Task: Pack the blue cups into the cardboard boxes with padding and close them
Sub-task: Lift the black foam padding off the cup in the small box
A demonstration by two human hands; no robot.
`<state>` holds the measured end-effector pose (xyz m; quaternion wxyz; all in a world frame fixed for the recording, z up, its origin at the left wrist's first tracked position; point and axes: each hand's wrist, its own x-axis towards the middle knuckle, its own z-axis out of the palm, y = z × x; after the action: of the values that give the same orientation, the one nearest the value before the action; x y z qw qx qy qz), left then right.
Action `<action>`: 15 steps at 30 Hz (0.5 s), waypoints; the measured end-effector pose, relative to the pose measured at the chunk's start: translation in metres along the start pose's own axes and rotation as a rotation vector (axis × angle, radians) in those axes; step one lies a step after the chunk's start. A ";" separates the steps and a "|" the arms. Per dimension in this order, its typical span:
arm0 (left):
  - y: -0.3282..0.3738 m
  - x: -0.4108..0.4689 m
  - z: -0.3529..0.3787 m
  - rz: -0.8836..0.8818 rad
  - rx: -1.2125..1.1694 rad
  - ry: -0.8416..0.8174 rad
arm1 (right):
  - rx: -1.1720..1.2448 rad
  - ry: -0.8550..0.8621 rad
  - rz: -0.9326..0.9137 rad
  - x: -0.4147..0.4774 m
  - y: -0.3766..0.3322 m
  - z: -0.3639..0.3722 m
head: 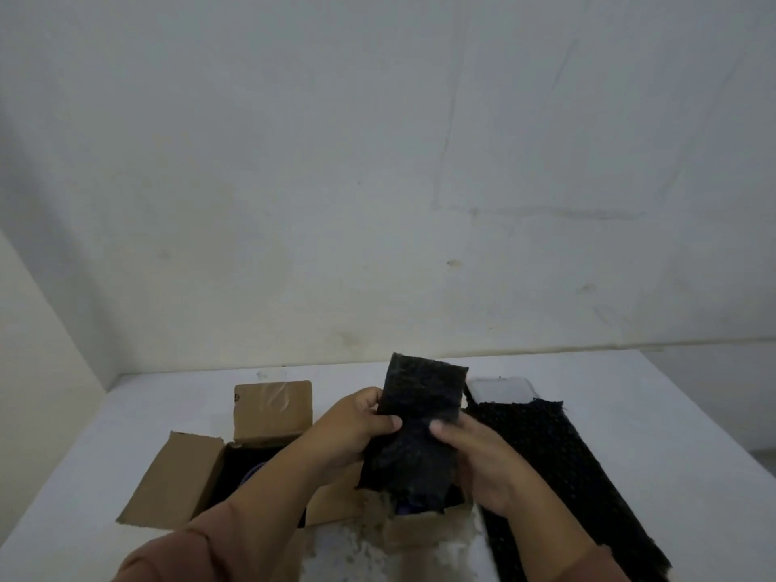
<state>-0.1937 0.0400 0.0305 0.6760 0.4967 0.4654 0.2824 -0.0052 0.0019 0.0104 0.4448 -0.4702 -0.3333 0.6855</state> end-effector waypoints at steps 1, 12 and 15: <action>-0.004 0.002 -0.001 -0.003 -0.026 0.000 | 0.046 -0.001 -0.003 -0.001 0.004 0.006; -0.022 0.005 -0.004 -0.039 -0.069 -0.156 | -0.244 0.048 -0.044 -0.012 -0.013 -0.006; -0.025 0.015 0.009 -0.008 -0.091 -0.128 | -0.596 -0.035 -0.042 -0.002 -0.013 -0.021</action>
<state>-0.1813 0.0405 0.0021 0.7272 0.4806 0.4102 0.2681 0.0187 0.0061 0.0159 0.2955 -0.5611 -0.5372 0.5561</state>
